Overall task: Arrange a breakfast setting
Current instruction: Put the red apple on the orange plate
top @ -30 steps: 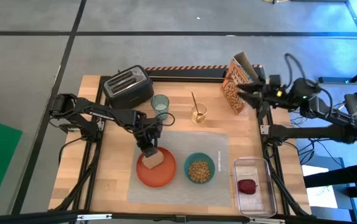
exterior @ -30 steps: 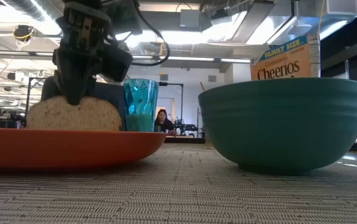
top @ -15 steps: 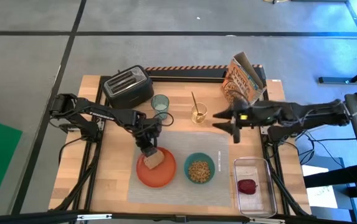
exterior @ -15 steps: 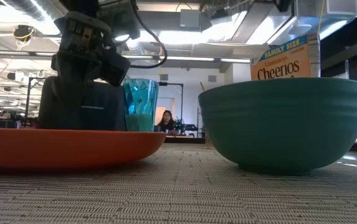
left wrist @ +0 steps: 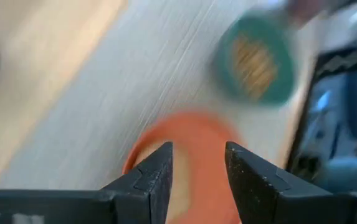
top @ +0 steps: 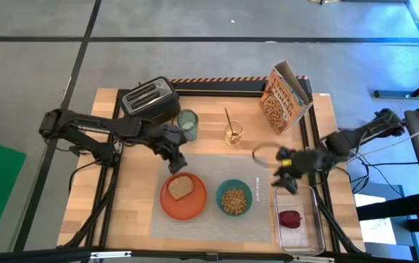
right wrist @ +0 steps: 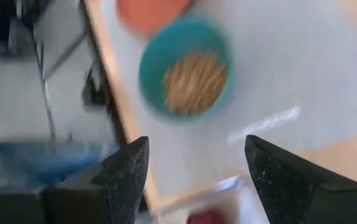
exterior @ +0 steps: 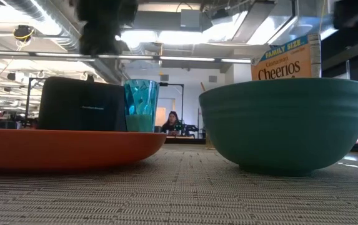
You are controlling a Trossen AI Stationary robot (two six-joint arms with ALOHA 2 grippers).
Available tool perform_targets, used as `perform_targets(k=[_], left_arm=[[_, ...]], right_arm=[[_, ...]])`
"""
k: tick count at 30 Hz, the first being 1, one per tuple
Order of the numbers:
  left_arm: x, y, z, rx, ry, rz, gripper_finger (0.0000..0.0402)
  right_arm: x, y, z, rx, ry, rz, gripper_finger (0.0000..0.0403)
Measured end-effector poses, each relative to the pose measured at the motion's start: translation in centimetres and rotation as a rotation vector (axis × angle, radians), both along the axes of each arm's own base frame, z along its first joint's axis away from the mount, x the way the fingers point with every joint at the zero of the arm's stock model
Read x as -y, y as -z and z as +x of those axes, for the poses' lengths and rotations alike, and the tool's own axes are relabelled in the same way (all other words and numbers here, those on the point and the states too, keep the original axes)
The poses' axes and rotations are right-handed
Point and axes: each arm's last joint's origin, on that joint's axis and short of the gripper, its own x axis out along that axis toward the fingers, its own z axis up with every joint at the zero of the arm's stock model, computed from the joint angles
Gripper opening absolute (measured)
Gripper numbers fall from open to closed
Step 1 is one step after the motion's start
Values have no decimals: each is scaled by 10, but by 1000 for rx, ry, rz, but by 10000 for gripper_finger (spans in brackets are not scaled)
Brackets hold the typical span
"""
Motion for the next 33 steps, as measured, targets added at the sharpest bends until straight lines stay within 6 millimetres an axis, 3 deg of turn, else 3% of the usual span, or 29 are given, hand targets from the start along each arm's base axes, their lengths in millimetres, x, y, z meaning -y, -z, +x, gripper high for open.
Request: perform_targets(k=[6, 12, 18, 26, 33], left_arm=[[-1, -22, 10, 252, 20, 98, 141], [-2, -16, 16, 239, 32, 148, 156], [-2, -10, 21, 221, 15, 141, 205], [-2, -8, 22, 213, 14, 138, 270], [4, -8, 22, 208, 7, 107, 287]], right_arm=[[-44, 17, -20, -206, -197, 19, 257], [-80, 36, -34, -302, -302, -76, 257], [-104, 59, -30, -372, -338, -162, 277], [-119, 101, -27, -516, -387, -245, 389], [-115, 135, -28, -485, -350, -250, 367]])
